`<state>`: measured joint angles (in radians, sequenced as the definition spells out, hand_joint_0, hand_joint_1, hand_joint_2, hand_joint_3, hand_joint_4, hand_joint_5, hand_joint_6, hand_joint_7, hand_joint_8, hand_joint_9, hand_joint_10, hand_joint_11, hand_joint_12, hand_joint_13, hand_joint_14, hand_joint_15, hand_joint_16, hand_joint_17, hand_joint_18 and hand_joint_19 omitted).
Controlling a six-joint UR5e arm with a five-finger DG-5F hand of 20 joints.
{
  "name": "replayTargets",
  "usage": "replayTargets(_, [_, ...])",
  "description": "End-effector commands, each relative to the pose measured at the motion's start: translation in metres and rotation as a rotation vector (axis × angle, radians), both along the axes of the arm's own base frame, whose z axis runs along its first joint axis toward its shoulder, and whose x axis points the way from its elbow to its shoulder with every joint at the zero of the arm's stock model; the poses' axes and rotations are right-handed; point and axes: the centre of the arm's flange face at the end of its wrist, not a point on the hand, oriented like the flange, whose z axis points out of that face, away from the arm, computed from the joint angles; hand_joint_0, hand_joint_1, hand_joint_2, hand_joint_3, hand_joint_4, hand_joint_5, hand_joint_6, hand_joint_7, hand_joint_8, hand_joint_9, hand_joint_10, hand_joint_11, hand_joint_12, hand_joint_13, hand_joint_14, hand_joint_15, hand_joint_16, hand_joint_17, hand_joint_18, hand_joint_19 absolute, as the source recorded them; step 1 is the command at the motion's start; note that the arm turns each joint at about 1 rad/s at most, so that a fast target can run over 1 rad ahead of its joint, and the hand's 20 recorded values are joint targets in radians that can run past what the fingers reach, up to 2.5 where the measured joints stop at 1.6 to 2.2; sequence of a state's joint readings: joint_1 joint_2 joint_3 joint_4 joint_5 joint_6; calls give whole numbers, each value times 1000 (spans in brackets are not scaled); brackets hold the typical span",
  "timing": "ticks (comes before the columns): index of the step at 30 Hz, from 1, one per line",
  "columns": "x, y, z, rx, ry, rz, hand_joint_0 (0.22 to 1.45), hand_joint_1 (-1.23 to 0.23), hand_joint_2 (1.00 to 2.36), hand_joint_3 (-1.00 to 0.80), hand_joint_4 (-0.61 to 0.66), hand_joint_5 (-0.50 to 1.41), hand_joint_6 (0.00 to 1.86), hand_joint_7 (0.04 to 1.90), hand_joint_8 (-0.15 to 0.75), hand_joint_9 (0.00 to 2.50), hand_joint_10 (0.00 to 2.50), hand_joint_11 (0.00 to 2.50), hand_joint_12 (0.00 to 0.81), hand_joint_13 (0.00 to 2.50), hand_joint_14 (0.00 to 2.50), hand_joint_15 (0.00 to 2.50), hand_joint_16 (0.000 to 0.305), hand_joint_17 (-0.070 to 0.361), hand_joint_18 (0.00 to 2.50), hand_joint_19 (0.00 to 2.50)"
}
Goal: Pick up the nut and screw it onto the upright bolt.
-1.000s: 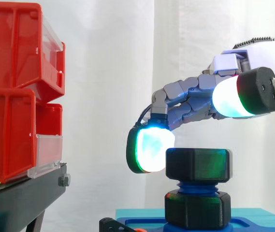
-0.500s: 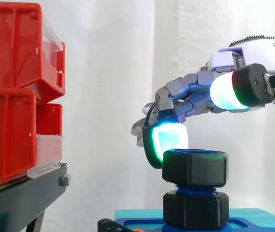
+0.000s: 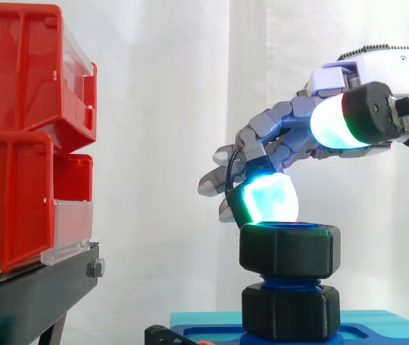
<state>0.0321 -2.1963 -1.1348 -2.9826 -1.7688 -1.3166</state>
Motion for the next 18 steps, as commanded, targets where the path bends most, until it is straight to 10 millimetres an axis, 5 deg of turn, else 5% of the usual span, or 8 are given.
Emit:
replayTargets(1, [0, -3, 8, -1, 6, 0, 500, -245, 1000, -500, 210, -22, 586, 1254, 297, 744, 0, 0, 297, 322, 0, 0, 32, 71, 0, 0])
replayTargets(3, [0, -6, 11, -6, 10, -3, 500, -243, 1000, -500, 210, -24, 512, 1374, 296, 736, 0, 0, 298, 321, 0, 0, 31, 71, 0, 0])
replayTargets(10, [2, -8, 19, -15, -5, 8, 484, -225, 1000, -500, 294, -118, 503, 865, 271, 631, 0, 0, 312, 267, 0, 0, 36, 81, 0, 0])
replayTargets(18, [-1, 2, 1, -20, 7, 19, 476, -146, 1000, -500, 271, -133, 502, 681, 241, 516, 0, 0, 315, 174, 0, 0, 41, 91, 0, 0])
